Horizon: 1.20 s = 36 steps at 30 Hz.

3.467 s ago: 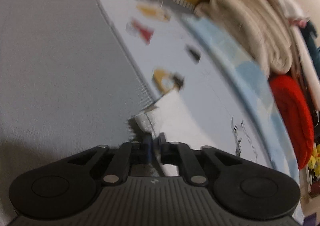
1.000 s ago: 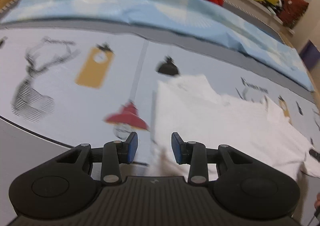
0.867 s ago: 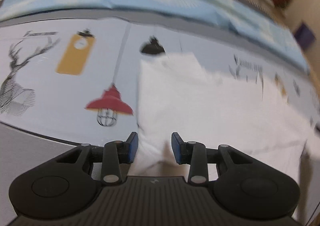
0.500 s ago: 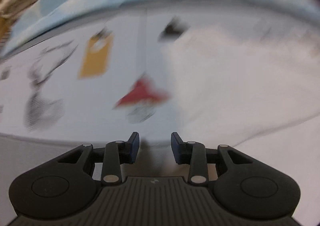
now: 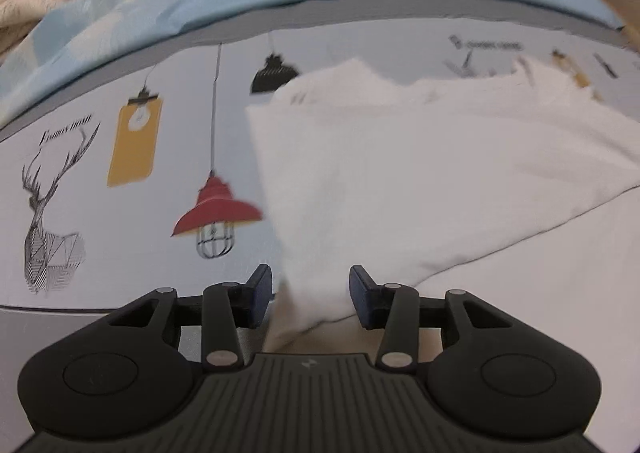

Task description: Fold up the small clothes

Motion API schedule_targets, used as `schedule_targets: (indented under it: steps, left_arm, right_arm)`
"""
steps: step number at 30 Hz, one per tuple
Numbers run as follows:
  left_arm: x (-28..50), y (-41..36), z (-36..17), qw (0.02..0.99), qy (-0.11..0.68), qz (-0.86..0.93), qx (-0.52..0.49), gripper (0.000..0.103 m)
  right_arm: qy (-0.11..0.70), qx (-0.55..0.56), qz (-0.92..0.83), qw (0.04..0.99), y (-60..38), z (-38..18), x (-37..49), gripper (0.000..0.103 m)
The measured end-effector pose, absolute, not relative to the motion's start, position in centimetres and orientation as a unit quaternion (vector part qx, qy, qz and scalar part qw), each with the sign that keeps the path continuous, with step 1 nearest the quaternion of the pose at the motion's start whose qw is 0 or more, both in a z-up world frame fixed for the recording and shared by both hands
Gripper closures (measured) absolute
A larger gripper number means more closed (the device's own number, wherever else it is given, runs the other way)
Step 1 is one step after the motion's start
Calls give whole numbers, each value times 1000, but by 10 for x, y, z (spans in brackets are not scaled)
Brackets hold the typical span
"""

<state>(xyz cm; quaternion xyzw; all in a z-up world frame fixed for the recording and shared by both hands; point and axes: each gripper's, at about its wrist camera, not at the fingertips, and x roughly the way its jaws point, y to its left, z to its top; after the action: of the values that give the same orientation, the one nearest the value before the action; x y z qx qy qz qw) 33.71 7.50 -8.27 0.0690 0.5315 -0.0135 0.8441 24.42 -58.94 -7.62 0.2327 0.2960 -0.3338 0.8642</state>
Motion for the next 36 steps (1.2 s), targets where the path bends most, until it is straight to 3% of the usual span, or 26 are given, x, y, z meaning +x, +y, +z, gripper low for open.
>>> schedule_targets:
  steps: [3,7,8,10,11,15,19,24,26,28,30,33,36]
  left_arm:
    - [335,67,-75,848,524,-18,79,55]
    - [336,62,-71,852,516,-22,79,55]
    - [339,63,-73,852,517,-22,81,55]
    - [338,65,-70,854,514,-22,85,54]
    - [338,67,-70,854,513,-21,84,54]
    - [338,85,-67,856,512,-9,75,55]
    - [335,105,-59,861,506,-2,61,54]
    - [335,133,-48,866,499,15,22,55]
    - [335,143,-45,866,499,21,1,55]
    - [335,154,-45,865,501,26,-26,55]
    - [335,162,-46,860,507,27,-49,58]
    - [337,164,-47,860,503,13,-80,70]
    - [342,161,-51,858,496,-18,-132,80]
  right_arm:
    - [294,300,-371,828,-631,-97,231,65]
    - [278,363,-373,807,-660,-117,233,67]
    - [276,356,-382,807,-659,-117,236,70]
    - [274,337,-391,812,-658,-118,245,94]
    - [265,334,-390,816,-657,-118,247,100]
    - [215,277,-403,845,-631,-78,258,100]
    - [126,145,-270,944,-504,0,295,100]
    - [73,110,45,990,-299,46,301,100]
    - [131,129,169,968,-231,36,307,99]
    - [294,167,279,899,-176,1,324,87]
    - [415,142,307,845,-142,-27,323,86]
    - [438,82,274,852,-139,-16,304,83]
    - [432,118,209,869,-169,12,287,74]
